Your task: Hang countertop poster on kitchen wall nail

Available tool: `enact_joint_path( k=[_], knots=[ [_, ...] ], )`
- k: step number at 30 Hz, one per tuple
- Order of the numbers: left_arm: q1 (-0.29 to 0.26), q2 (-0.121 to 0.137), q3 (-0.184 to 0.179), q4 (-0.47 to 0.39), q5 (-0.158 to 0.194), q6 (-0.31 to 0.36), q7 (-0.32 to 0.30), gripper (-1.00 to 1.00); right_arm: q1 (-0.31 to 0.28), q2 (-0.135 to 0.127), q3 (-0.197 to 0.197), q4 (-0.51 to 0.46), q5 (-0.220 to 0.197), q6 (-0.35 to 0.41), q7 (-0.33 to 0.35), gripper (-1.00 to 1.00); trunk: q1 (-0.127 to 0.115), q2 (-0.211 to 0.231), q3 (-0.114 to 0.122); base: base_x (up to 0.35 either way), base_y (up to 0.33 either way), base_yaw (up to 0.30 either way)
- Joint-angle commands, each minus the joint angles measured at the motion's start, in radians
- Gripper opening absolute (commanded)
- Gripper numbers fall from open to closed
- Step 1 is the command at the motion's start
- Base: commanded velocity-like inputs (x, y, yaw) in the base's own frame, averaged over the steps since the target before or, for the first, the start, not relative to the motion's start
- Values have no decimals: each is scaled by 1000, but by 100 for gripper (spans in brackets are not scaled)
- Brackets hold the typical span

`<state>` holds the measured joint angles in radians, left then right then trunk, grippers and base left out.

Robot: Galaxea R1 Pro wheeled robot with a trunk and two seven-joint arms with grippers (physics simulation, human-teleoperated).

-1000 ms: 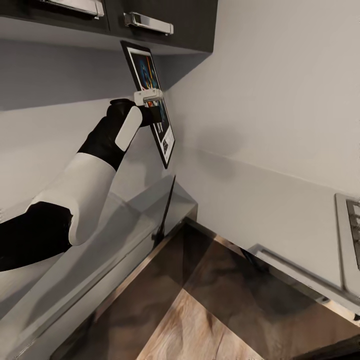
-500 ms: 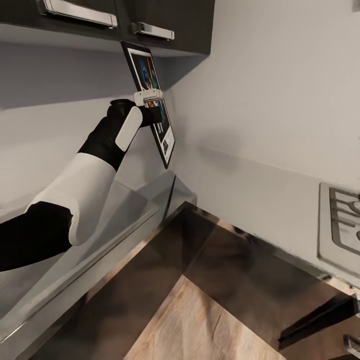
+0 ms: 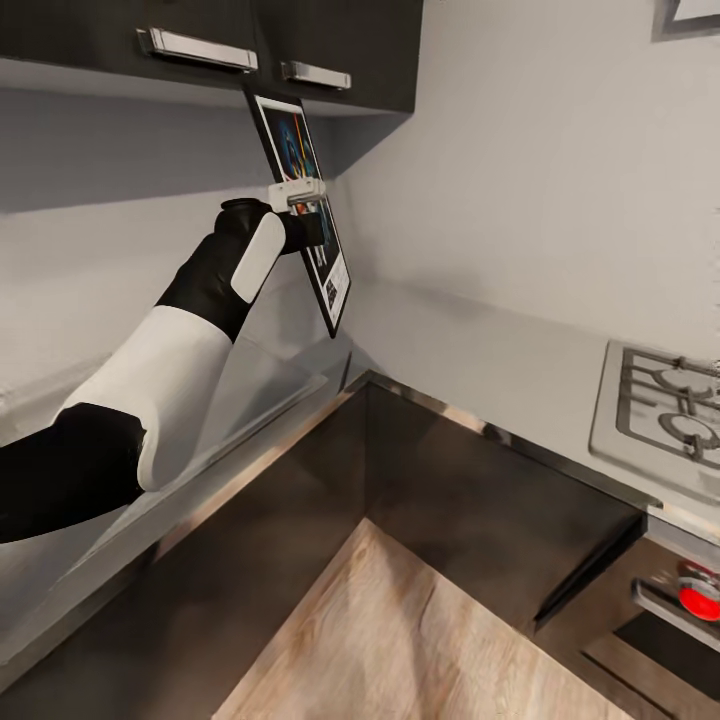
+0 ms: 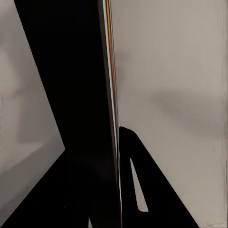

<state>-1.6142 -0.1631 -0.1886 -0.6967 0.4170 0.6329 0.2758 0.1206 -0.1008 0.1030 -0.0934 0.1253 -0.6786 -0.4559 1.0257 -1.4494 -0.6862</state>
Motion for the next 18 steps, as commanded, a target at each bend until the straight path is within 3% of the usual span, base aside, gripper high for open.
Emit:
enact_joint_path(
  k=[1,18],
  knots=[
    [-1,1,-4,-27,-3,3,11,-100,1,0,8,-2,5,4,-10,100,-1,-1,-1,-337,0,0],
    [-1,1,-5,-28,-3,4,11,-100,1,-2,6,-2,2,2,-10,100,-1,-1,-1,-336,0,0]
  ],
)
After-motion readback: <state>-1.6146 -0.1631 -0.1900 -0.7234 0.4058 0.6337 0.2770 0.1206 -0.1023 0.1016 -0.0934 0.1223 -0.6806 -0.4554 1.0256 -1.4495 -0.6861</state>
